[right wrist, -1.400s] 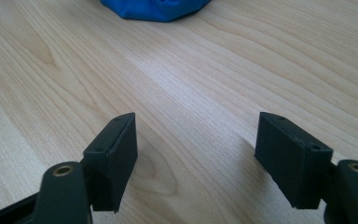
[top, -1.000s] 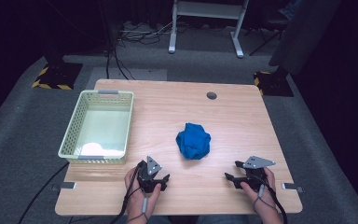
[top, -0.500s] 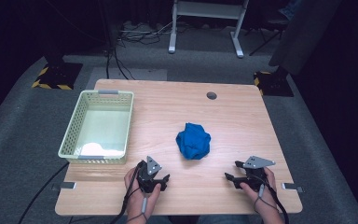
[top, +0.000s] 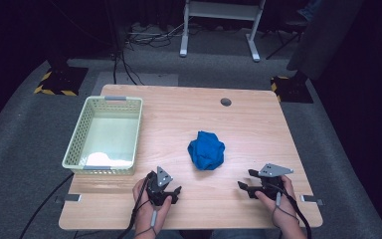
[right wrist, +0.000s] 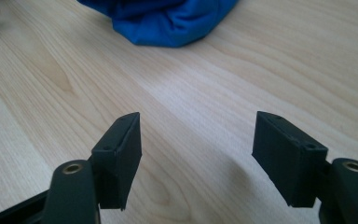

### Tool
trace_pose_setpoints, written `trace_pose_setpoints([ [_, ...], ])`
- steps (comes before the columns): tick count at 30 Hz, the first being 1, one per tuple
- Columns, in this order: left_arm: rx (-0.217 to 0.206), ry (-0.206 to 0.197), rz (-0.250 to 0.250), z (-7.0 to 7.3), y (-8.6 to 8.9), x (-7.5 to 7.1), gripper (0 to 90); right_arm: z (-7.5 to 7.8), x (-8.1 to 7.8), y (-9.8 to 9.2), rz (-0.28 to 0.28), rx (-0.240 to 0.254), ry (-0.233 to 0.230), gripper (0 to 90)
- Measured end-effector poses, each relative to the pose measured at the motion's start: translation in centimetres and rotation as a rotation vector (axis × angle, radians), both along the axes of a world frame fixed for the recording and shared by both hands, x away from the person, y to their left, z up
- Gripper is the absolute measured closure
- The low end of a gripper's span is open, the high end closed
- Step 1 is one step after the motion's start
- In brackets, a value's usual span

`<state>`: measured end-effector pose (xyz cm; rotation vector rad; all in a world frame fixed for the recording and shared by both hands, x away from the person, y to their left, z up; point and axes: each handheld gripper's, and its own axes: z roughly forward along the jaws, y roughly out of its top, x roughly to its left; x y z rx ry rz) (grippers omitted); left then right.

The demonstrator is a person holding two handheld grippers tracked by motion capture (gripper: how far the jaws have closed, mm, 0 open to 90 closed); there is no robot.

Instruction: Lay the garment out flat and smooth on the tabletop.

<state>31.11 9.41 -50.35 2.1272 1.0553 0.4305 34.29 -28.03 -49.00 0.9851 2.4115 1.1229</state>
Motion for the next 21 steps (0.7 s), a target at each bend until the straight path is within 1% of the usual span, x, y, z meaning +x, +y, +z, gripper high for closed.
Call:
trace_pose_setpoints([
  [3,0.0,0.0,0.0,0.0,0.0,0.0,26.5,0.7,0.2,0.5,0.01,-0.008,-0.014,32.9],
  [8,0.0,0.001,0.0,0.0,0.0,0.0,26.0,1.5,0.7,1.3,0.026,-0.005,-0.014,32.8],
  [14,0.004,0.003,0.013,0.0,-0.1,0.1,22.7,2.5,1.3,2.5,0.053,-0.024,-0.045,33.4],
  [16,0.002,0.004,0.018,0.0,-0.1,0.2,22.4,2.8,1.6,3.0,0.066,-0.022,-0.049,34.0],
  [17,0.002,0.005,0.019,0.0,-0.1,0.2,22.3,3.0,1.8,3.1,0.071,-0.014,-0.047,34.6],
  [19,0.01,0.012,0.021,0.1,-0.2,0.1,22.4,3.3,2.1,3.5,0.081,-0.001,-0.043,36.5],
  [21,0.01,0.019,0.027,0.3,-0.2,0.1,22.8,3.5,2.4,3.8,0.088,-0.001,-0.048,37.6],
])
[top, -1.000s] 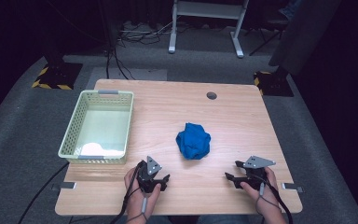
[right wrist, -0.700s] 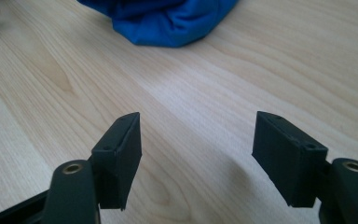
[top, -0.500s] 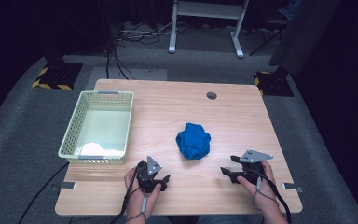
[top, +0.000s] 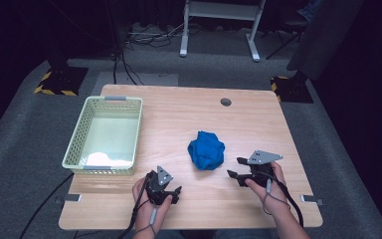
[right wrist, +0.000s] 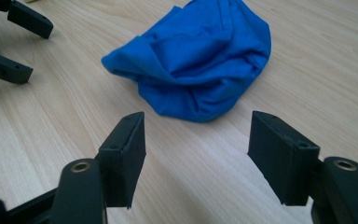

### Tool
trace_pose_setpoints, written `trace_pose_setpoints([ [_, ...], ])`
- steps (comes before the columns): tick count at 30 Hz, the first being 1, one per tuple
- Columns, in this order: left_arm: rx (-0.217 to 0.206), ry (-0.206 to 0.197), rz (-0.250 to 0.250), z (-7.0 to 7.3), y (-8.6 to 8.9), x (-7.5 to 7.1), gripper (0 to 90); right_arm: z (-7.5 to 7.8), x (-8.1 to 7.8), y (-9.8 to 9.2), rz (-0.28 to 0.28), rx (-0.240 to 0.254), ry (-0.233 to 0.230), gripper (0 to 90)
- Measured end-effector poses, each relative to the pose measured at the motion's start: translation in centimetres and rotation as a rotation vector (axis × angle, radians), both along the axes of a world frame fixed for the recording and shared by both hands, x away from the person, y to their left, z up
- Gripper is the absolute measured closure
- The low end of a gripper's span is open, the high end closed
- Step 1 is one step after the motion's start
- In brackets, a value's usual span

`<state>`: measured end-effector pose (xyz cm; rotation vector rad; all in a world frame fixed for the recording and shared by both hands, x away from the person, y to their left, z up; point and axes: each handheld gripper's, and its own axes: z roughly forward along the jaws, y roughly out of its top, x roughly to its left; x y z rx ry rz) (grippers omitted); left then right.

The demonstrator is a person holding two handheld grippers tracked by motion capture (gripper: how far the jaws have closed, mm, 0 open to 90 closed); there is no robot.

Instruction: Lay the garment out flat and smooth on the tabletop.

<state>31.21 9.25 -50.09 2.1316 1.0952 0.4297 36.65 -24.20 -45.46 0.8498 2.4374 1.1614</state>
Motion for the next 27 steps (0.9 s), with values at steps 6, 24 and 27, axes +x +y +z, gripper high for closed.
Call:
trace_pose_setpoints([
  [6,-0.021,-0.015,0.001,0.8,-0.1,0.0,22.9,0.5,0.7,1.5,0.03,-0.021,-0.016,42.9],
  [24,-0.033,-0.016,-0.028,1.3,-3.4,1.4,22.4,-0.1,2.2,6.7,0.155,-0.143,-0.08,62.1],
  [27,-0.031,-0.018,-0.028,1.4,-3.6,1.6,22.4,-0.5,2.6,7.1,0.183,-0.187,-0.072,77.9],
])
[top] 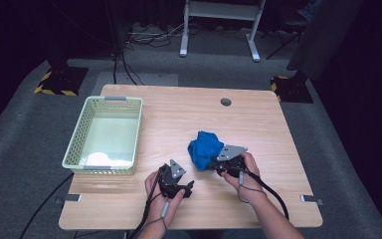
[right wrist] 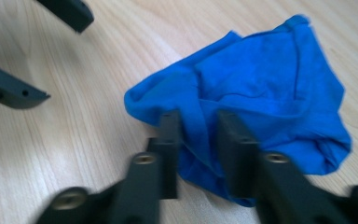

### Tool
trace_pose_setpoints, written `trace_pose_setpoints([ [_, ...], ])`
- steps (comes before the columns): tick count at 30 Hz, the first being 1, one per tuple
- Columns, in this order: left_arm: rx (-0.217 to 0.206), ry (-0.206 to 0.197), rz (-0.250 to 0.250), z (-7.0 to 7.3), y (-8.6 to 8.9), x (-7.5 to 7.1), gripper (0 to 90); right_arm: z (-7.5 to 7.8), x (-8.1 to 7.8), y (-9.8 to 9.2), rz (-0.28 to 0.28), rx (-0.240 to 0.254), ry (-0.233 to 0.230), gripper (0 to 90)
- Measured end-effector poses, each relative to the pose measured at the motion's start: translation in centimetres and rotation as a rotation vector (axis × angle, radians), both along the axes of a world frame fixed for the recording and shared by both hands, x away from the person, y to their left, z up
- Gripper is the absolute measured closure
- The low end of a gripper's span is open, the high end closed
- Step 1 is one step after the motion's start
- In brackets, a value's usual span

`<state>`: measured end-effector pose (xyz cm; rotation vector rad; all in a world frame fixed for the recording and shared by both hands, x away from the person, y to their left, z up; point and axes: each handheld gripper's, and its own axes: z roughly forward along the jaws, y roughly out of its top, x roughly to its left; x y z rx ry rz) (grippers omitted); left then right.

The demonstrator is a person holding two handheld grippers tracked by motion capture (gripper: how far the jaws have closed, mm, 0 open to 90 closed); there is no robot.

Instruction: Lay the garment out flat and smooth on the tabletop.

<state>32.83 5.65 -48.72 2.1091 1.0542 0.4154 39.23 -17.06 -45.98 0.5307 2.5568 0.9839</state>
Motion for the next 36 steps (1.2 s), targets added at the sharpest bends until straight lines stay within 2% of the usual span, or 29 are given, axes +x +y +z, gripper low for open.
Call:
trace_pose_setpoints([
  [1,0.002,-0.002,-0.004,0.0,-0.1,0.1,22.4,-0.1,0.0,0.1,-0.001,-0.012,-0.009,85.7],
  [3,0.004,-0.005,-0.009,0.0,-0.4,0.2,22.3,0.0,0.0,0.2,-0.003,-0.009,-0.006,89.0],
  [6,0.012,-0.011,-0.008,0.0,-0.9,0.5,22.3,0.5,0.0,0.1,-0.016,0.024,-0.005,89.1],
  [9,0.0,-0.016,-0.007,0.0,-1.6,0.8,22.1,0.9,0.0,-0.1,-0.027,0.048,-0.009,89.2],
  [13,0.003,-0.03,0.002,0.0,-3.0,1.4,20.5,1.1,0.1,-0.3,-0.032,0.057,-0.004,89.2],
  [16,-0.004,-0.034,0.029,0.0,-3.8,1.9,16.7,1.2,0.1,-0.4,-0.036,0.066,-0.003,89.1],
  [19,0.011,-0.044,0.043,0.0,-4.6,2.4,16.6,1.3,0.0,-0.6,-0.039,0.073,-0.004,89.2],
  [27,0.016,-0.056,0.059,0.0,-6.2,4.0,17.7,1.6,0.1,-1.0,-0.049,0.093,0.002,89.2],
  [30,0.02,-0.075,0.064,-0.1,-6.9,4.5,18.2,1.5,0.2,-0.9,-0.051,0.093,0.003,89.2],
  [36,0.027,-0.063,0.083,-0.6,-7.2,5.8,19.7,1.5,0.4,-1.1,-0.06,0.101,0.011,89.2],
])
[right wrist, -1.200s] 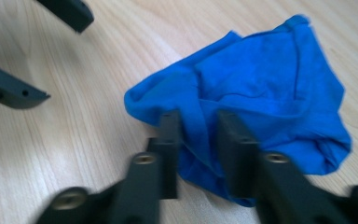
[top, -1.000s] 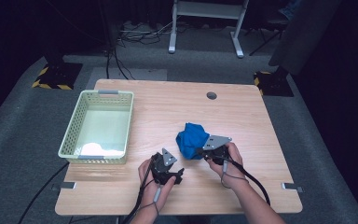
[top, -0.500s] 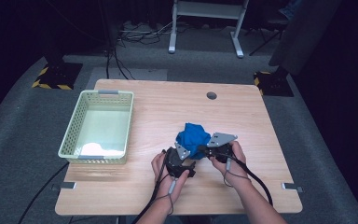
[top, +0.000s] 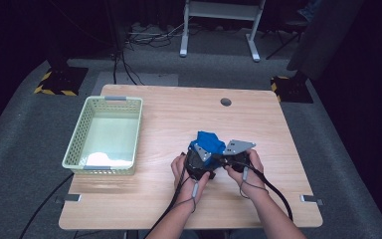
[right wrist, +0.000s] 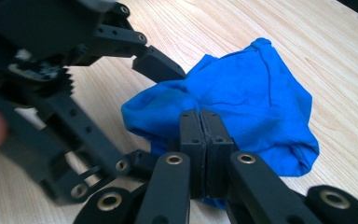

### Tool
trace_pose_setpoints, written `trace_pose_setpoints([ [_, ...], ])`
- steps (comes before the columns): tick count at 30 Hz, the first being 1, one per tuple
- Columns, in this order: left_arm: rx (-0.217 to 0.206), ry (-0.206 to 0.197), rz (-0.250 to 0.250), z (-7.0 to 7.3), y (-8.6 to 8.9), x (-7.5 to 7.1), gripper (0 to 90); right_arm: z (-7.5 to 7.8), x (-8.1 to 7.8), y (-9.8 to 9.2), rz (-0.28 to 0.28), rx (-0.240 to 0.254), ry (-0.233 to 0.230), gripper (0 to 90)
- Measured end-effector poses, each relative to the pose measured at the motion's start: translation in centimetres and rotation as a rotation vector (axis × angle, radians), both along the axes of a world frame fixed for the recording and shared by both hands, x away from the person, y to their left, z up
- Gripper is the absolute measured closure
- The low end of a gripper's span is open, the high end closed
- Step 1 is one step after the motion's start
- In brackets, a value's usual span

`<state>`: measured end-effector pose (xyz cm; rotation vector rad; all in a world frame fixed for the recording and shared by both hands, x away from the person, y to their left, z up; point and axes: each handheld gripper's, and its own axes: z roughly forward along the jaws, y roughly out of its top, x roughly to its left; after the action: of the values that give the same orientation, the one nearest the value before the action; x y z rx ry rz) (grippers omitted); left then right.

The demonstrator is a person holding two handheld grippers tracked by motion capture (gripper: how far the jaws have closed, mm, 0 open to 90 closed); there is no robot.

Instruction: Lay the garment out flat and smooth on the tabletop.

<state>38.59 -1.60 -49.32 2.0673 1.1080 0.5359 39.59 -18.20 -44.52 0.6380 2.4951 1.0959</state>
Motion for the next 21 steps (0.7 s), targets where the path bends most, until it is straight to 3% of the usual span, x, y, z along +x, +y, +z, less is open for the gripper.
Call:
trace_pose_setpoints([
  [5,0.019,0.039,0.006,-0.6,0.2,0.7,20.9,0.0,0.0,-0.3,-0.003,0.0,0.006,89.1],
  [11,-0.014,0.075,0.006,-0.9,1.1,0.8,21.0,0.1,0.0,-0.5,-0.003,-0.007,0.004,89.1],
  [21,0.023,0.099,0.006,-0.5,2.5,0.7,21.0,0.4,-0.3,-1.5,-0.022,-0.018,-0.004,89.1],
])
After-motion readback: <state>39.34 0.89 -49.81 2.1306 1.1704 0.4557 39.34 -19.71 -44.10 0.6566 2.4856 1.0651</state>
